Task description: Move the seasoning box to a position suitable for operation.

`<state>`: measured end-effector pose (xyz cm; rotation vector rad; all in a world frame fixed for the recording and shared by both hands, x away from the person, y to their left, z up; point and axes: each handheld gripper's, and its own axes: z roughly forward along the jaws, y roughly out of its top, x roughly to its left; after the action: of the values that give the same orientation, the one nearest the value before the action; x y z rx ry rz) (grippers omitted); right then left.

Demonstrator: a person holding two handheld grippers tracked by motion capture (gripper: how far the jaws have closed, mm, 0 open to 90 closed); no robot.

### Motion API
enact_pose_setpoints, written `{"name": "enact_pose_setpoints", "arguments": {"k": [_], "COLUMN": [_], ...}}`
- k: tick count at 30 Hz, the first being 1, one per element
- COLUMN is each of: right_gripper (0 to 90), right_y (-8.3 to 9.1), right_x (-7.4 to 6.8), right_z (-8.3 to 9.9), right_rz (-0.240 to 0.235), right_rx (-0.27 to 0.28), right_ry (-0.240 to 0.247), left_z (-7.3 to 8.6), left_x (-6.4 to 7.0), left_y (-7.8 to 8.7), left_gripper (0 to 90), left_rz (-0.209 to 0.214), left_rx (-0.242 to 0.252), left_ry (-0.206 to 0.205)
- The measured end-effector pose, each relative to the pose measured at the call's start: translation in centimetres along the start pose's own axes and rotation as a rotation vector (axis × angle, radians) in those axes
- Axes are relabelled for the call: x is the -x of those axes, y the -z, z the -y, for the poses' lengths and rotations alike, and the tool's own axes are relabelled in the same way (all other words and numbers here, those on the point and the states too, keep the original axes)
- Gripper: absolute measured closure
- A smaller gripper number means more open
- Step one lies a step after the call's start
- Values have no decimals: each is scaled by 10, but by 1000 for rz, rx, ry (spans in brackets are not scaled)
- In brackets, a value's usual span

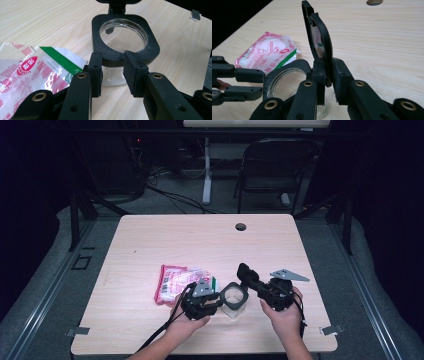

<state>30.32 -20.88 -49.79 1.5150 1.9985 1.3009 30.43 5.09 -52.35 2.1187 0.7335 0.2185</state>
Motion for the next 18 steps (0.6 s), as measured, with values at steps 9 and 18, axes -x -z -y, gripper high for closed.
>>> {"name": "enact_pose_setpoints", "arguments": {"k": [9,18], "right_gripper": [766,766], "right_y": [-3,0], "right_x": [2,-2], "right_z": [3,9], "right_rz": [-19,-2], "right_rx": [-4,-14], "right_ry": [0,15], "left_z": [0,-14], "left_x": [-7,-14], "left_y": [4,-8], "left_gripper": [615,570], "left_rz": [-5,-13], "left_rx": [48,66], "left_ry": [12,36]}}
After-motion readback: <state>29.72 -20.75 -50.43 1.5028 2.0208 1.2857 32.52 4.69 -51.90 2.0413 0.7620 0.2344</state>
